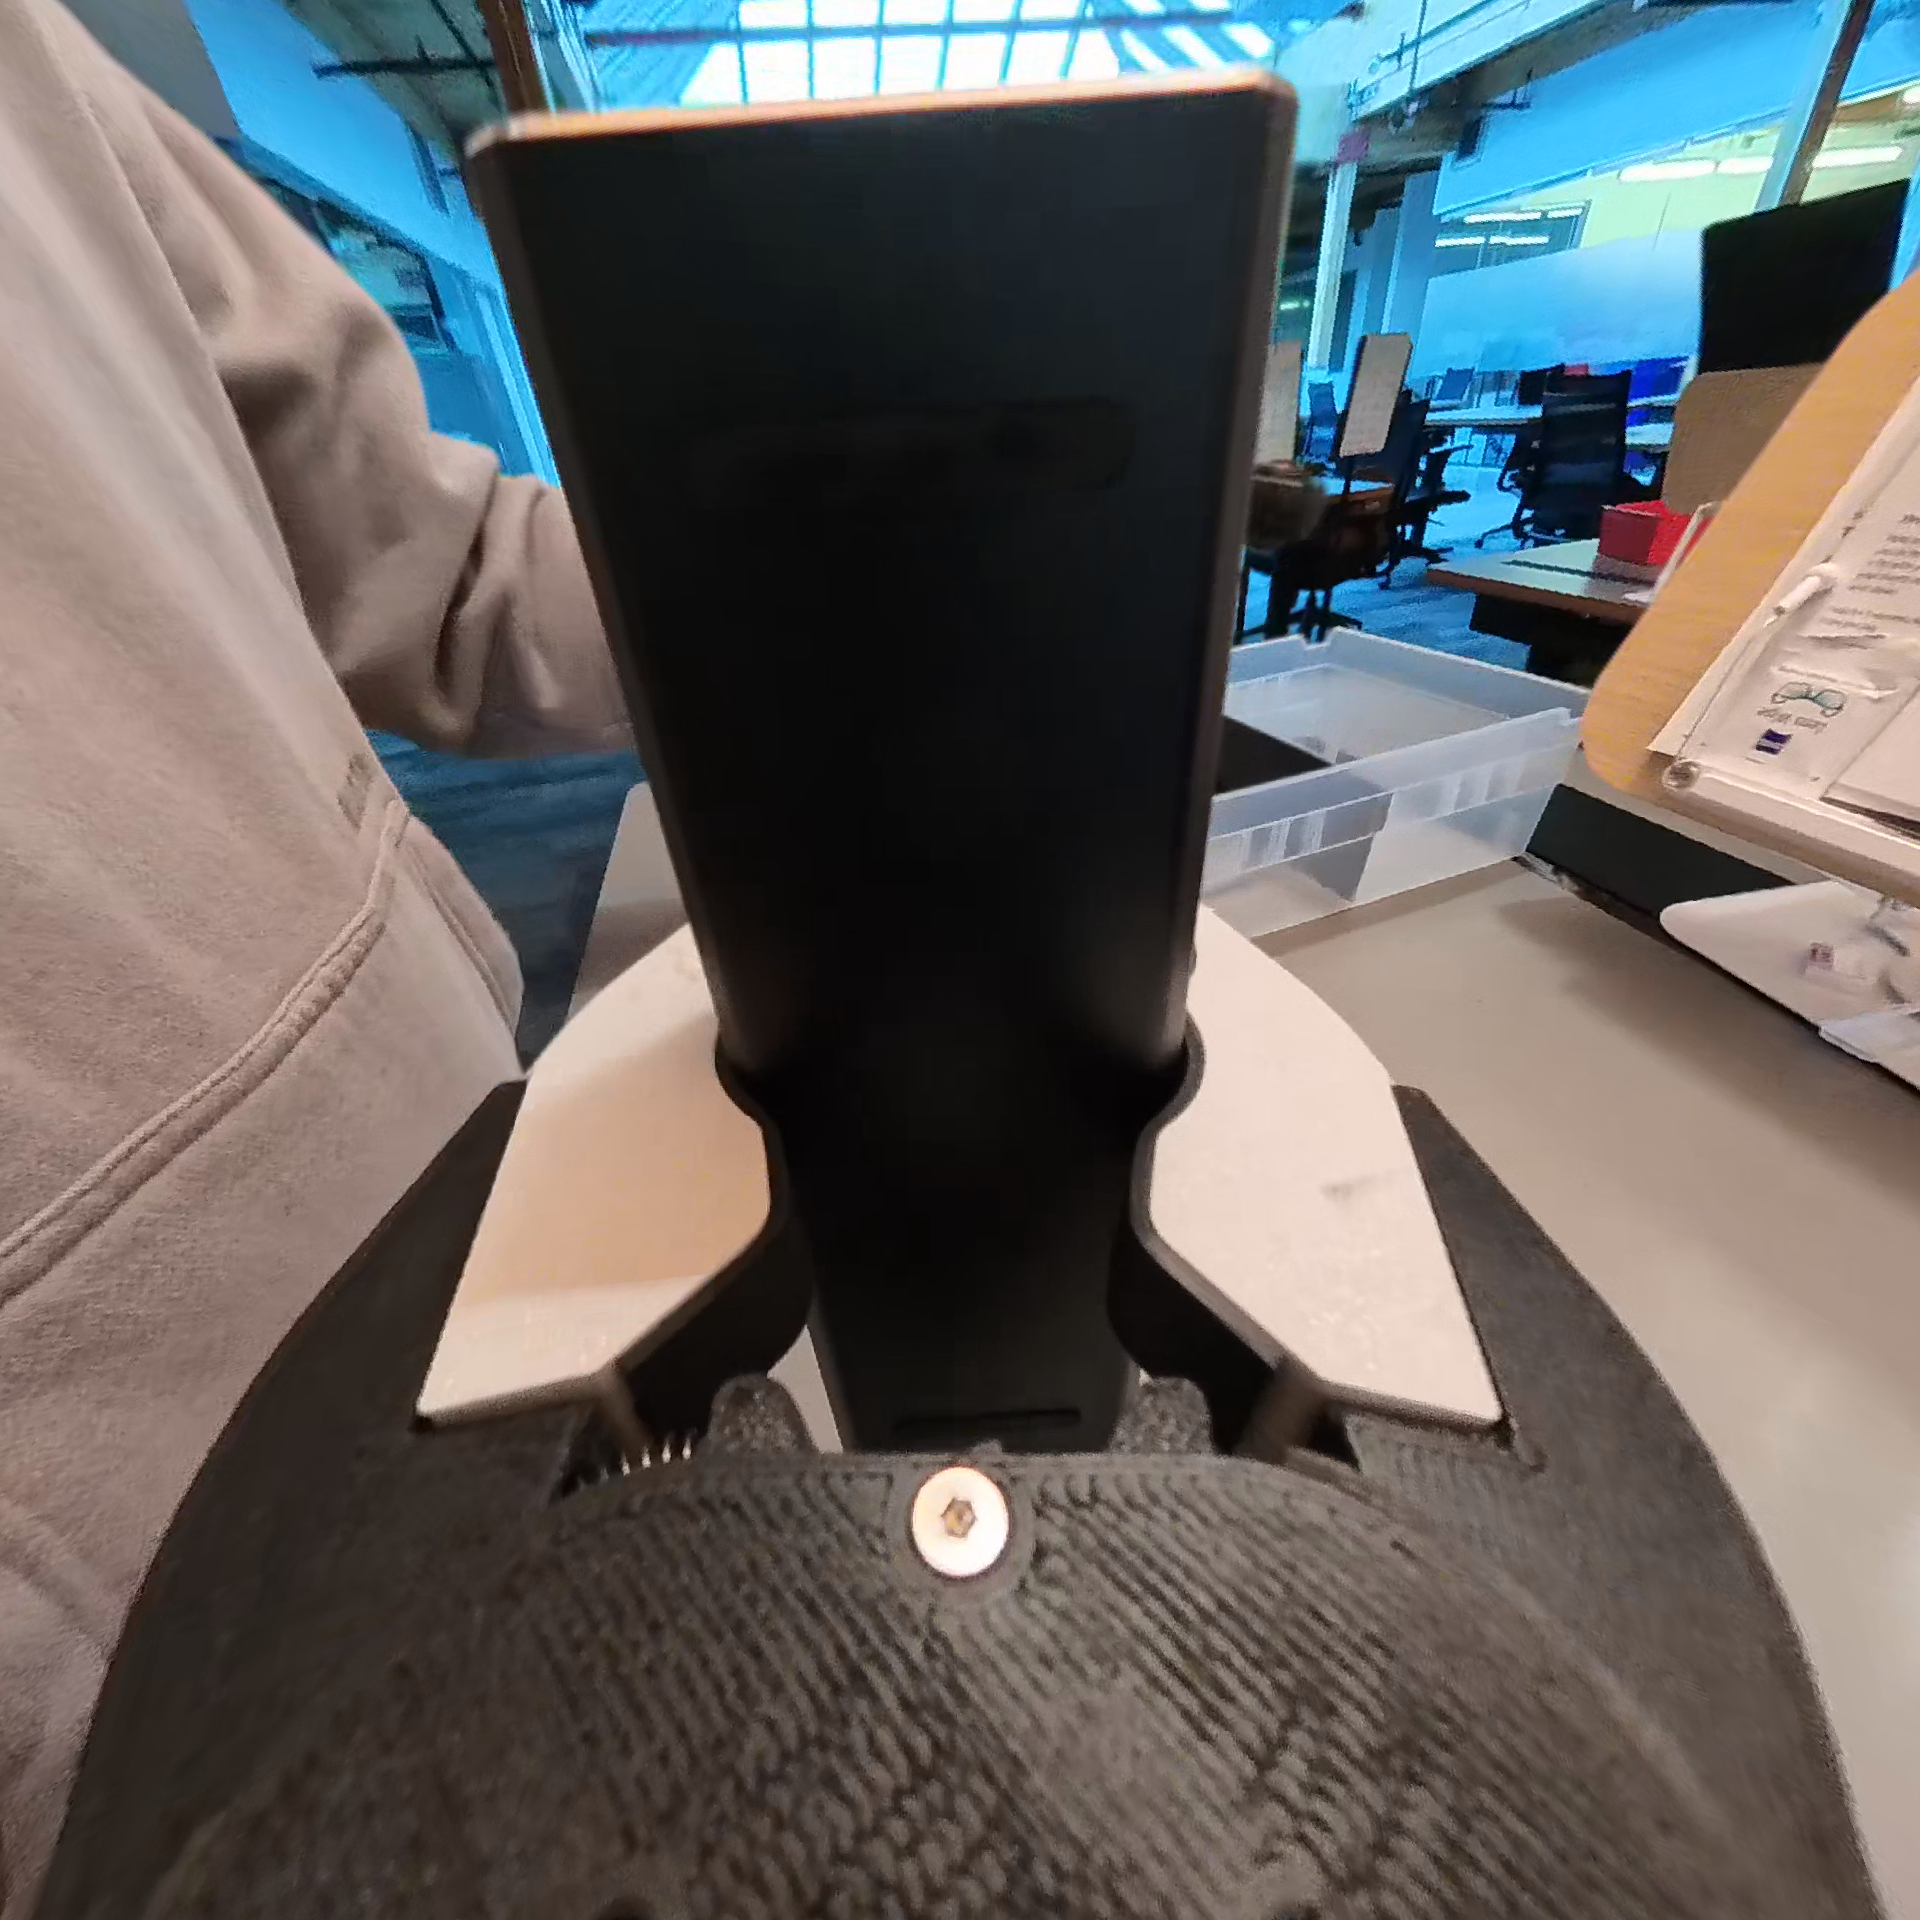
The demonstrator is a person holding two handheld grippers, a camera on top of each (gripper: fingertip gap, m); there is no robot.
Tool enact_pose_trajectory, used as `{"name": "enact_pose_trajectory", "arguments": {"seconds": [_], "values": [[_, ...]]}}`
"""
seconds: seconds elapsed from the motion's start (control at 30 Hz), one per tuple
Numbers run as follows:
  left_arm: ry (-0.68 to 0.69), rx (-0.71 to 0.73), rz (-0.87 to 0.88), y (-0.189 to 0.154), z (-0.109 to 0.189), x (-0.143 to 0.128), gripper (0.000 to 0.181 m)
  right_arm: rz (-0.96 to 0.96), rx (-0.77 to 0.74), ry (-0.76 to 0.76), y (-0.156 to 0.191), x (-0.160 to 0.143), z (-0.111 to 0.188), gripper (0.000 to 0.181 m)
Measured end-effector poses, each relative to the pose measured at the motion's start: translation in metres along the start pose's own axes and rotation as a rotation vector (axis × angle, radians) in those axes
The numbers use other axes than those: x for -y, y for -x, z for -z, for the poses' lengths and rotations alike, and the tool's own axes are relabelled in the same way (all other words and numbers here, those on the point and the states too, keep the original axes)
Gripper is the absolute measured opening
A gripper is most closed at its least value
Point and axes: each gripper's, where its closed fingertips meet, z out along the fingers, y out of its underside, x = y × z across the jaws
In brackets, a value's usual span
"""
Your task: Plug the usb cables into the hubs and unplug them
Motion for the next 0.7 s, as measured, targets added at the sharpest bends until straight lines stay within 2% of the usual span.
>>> {"name": "enact_pose_trajectory", "arguments": {"seconds": [0.03, 0.13, 0.2, 0.27, 0.4, 0.47, 0.53, 0.6, 0.7], "values": [[-0.017, 0.048, -0.172, 0.005, -0.005, 0.007, 0.023, 0.005, -0.002, 0.010, 0.004, -0.001, -0.001, 0.074], [-0.014, 0.037, -0.594, -0.002, -0.019, 0.012, 0.034, 0.001, 0.004, 0.010, 0.013, 0.000, -0.001, 0.074], [-0.009, 0.033, -0.817, -0.005, -0.027, 0.011, 0.029, 0.000, 0.005, 0.006, 0.016, 0.001, 0.002, 0.074], [0.045, 0.052, -0.968, 0.003, -0.035, 0.006, 0.032, -0.012, 0.011, 0.005, 0.017, 0.000, 0.006, 0.074], [0.171, 0.023, -1.145, 0.015, -0.044, -0.008, 0.027, -0.008, -0.014, 0.015, 0.014, -0.002, 0.016, 0.074], [0.177, 0.042, -1.189, 0.017, -0.049, -0.006, 0.031, -0.007, -0.015, 0.026, 0.012, -0.003, 0.022, 0.074], [0.195, 0.017, -1.262, 0.011, -0.051, -0.009, 0.025, -0.012, -0.001, 0.031, 0.010, -0.004, 0.028, 0.074], [0.201, 0.005, -1.277, 0.009, -0.052, -0.011, 0.016, -0.019, 0.015, 0.027, 0.005, -0.005, 0.033, 0.074], [0.155, -0.002, -1.220, 0.009, -0.052, -0.012, 0.015, -0.024, 0.041, 0.000, -0.005, -0.002, 0.040, 0.074]]}}
